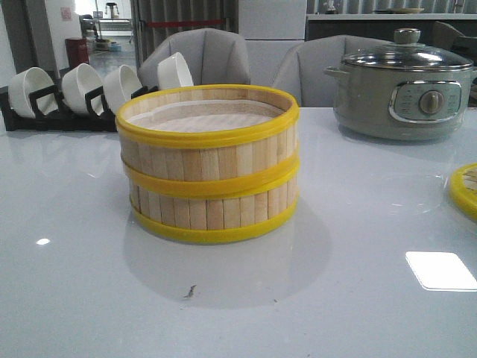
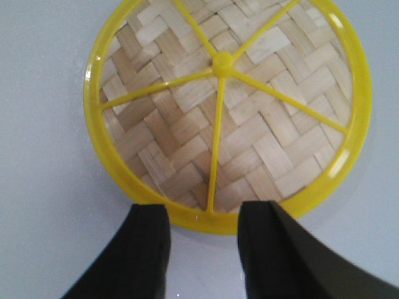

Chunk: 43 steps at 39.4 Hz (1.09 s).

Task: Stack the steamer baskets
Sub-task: 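Move the right gripper down onto the centre knob of the woven lid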

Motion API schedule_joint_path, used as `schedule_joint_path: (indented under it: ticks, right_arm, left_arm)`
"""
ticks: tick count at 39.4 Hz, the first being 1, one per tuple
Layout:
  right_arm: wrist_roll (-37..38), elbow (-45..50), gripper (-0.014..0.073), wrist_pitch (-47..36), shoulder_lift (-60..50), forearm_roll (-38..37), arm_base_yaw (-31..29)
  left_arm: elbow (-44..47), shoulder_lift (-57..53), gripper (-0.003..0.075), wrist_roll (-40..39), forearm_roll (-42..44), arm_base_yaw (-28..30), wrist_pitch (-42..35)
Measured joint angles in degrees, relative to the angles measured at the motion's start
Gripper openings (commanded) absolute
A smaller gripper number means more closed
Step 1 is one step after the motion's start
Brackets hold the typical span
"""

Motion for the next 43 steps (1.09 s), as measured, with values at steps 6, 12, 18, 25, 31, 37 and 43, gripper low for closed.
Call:
schedule_joint_path:
  ticks: [6,12,18,25,31,37,43]
  right_arm:
    - [0.0,-6.51,0.0388,0.68,5.78,-0.11,0.0]
    - [0.0,-12.39,0.0388,2.3,10.05,-0.81,0.0]
    - [0.0,-16.34,0.0388,3.26,13.73,-1.93,0.0]
    - [0.0,-21.05,0.0388,7.0,18.32,-2.96,0.0]
    - [0.0,-24.08,0.0388,9.44,21.8,-3.52,0.0]
    - [0.0,-26.56,0.0388,11.6,25.01,-5.75,0.0]
    - [0.0,-28.17,0.0388,12.34,27.73,-7.2,0.0]
  left_arm:
    - [0.0,0.0,0.0085,0.0,0.0,0.0,0.0]
    - [0.0,0.0,0.0085,0.0,0.0,0.0,0.0]
    - [0.0,0.0,0.0085,0.0,0.0,0.0,0.0]
    - [0.0,0.0,0.0085,0.0,0.0,0.0,-0.1]
    - [0.0,0.0,0.0085,0.0,0.0,0.0,-0.1]
    - [0.0,0.0,0.0085,0.0,0.0,0.0,-0.1]
    - [0.0,0.0,0.0085,0.0,0.0,0.0,-0.1]
